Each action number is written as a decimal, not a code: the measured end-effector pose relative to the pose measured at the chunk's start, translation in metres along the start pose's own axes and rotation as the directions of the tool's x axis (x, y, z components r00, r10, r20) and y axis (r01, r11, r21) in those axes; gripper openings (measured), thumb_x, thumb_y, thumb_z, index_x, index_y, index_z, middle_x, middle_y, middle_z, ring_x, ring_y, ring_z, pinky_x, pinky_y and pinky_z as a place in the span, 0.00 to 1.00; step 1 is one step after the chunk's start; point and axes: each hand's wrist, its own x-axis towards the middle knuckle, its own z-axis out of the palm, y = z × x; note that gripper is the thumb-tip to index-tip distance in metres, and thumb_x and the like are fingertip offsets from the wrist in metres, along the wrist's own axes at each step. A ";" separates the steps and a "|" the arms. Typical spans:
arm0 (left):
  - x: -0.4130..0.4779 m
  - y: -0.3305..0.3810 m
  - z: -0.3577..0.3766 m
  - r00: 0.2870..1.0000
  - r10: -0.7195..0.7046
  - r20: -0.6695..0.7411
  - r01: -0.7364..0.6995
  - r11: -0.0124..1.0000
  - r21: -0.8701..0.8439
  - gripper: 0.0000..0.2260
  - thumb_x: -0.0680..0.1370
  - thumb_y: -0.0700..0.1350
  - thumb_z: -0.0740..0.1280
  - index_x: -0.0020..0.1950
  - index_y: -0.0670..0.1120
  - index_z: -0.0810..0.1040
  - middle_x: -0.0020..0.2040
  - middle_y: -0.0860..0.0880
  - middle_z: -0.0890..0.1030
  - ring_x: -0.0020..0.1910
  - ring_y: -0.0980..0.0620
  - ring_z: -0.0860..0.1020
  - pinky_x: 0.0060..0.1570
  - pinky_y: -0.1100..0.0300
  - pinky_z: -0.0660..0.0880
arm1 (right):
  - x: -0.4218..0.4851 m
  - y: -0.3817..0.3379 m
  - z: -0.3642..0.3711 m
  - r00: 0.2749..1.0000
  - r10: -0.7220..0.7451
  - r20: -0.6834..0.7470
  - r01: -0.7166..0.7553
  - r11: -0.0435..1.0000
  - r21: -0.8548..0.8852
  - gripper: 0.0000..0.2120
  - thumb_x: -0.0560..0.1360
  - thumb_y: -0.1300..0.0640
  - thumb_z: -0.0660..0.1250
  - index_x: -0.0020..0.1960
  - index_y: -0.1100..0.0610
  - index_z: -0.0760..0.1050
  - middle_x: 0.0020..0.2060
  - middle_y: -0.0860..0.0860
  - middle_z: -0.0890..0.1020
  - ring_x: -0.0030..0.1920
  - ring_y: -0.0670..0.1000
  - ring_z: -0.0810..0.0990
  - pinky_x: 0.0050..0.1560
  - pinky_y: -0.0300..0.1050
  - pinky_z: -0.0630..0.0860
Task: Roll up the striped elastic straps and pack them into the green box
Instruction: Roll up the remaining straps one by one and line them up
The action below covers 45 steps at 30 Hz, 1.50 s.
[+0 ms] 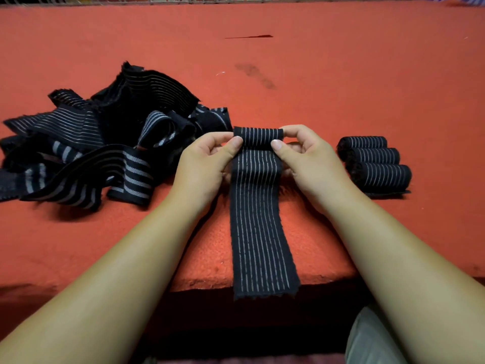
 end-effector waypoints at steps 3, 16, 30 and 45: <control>-0.002 0.000 0.000 0.999 -0.032 0.043 0.032 0.999 0.013 0.10 0.85 0.45 0.70 0.64 0.43 0.84 0.39 0.48 0.80 0.29 0.58 0.74 0.29 0.64 0.73 | 0.000 -0.001 -0.003 1.000 0.024 -0.012 -0.024 0.999 0.032 0.10 0.83 0.60 0.72 0.61 0.48 0.81 0.36 0.46 0.83 0.37 0.48 0.79 0.43 0.49 0.74; -0.004 0.003 -0.004 0.997 0.015 0.080 -0.017 1.000 0.017 0.10 0.85 0.47 0.71 0.63 0.43 0.84 0.47 0.45 0.82 0.35 0.58 0.79 0.33 0.66 0.75 | -0.001 0.000 -0.007 0.987 0.074 0.140 -0.096 0.984 0.153 0.11 0.81 0.57 0.74 0.63 0.56 0.85 0.57 0.61 0.87 0.51 0.56 0.86 0.63 0.66 0.81; -0.005 0.004 -0.003 0.989 -0.076 0.123 0.084 0.995 -0.060 0.13 0.83 0.49 0.73 0.63 0.43 0.85 0.61 0.38 0.86 0.53 0.44 0.86 0.52 0.51 0.84 | 0.000 -0.001 -0.008 0.982 0.051 0.180 -0.094 0.966 0.241 0.14 0.83 0.63 0.70 0.66 0.53 0.83 0.53 0.58 0.85 0.52 0.56 0.85 0.60 0.57 0.84; -0.004 0.002 -0.006 0.987 -0.069 0.145 0.077 0.996 -0.053 0.12 0.82 0.43 0.74 0.66 0.44 0.84 0.61 0.33 0.85 0.55 0.40 0.85 0.63 0.39 0.79 | 0.003 0.005 -0.008 0.989 0.029 0.145 -0.052 0.986 0.159 0.10 0.81 0.53 0.73 0.62 0.50 0.85 0.55 0.61 0.87 0.52 0.58 0.84 0.65 0.74 0.77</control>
